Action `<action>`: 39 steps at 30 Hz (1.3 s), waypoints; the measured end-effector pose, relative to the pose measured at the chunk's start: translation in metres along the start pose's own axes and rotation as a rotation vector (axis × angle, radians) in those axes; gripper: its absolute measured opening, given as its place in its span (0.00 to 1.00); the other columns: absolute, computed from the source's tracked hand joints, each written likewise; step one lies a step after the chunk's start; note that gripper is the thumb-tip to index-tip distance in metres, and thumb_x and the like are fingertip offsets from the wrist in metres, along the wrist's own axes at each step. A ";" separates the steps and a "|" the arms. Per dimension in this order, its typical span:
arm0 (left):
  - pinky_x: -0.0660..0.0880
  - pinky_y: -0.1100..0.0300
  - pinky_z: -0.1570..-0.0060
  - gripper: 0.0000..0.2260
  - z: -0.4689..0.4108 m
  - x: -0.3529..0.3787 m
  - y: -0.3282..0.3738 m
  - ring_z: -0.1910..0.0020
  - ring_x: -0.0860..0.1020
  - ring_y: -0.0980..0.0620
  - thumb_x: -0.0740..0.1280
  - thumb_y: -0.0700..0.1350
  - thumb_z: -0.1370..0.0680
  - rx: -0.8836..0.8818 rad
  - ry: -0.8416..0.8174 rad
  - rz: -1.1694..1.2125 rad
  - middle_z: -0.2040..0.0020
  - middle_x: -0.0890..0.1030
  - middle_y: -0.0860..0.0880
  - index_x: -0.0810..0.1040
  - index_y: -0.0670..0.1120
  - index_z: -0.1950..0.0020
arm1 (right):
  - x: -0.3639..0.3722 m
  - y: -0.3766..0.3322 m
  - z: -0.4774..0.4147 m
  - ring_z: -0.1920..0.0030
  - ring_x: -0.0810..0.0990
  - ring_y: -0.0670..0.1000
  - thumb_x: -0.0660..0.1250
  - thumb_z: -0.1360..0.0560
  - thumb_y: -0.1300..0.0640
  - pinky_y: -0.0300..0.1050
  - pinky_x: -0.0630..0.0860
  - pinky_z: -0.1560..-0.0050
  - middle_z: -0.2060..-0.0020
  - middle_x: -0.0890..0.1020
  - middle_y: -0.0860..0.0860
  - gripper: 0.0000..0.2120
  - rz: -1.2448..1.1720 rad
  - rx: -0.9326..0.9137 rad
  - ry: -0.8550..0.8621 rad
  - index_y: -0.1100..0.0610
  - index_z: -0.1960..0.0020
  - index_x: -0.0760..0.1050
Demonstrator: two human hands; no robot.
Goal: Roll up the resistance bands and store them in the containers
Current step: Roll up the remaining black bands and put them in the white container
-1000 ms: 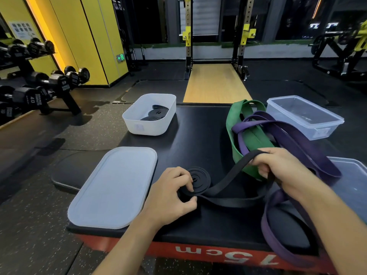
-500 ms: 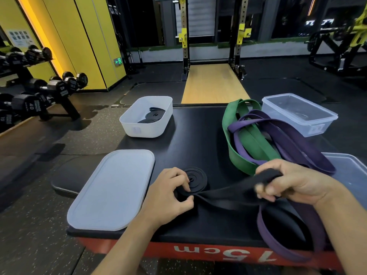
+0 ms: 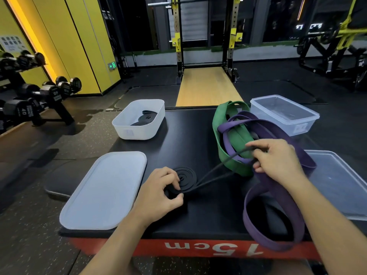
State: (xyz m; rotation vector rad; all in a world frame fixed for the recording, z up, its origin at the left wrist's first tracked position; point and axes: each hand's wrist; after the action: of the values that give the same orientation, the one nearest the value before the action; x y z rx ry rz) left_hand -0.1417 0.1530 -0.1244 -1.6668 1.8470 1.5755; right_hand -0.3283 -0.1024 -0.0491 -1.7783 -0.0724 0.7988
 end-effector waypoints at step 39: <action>0.70 0.63 0.43 0.08 0.001 -0.001 -0.005 0.41 0.76 0.56 0.72 0.55 0.23 0.005 0.009 0.043 0.48 0.79 0.61 0.76 0.57 0.60 | 0.107 -0.001 0.048 0.65 0.82 0.46 0.78 0.28 0.48 0.47 0.81 0.57 0.69 0.83 0.45 0.11 0.228 -0.004 -0.319 0.49 0.66 0.82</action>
State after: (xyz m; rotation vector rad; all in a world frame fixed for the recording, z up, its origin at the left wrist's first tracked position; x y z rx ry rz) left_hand -0.1375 0.1551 -0.1273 -1.6458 1.9020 1.5811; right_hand -0.2720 -0.0166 -0.1057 -1.6674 -0.0823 1.2442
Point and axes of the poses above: each hand's wrist, its own z-axis away from the middle knuckle, its own x-axis out of the palm, y = z × x
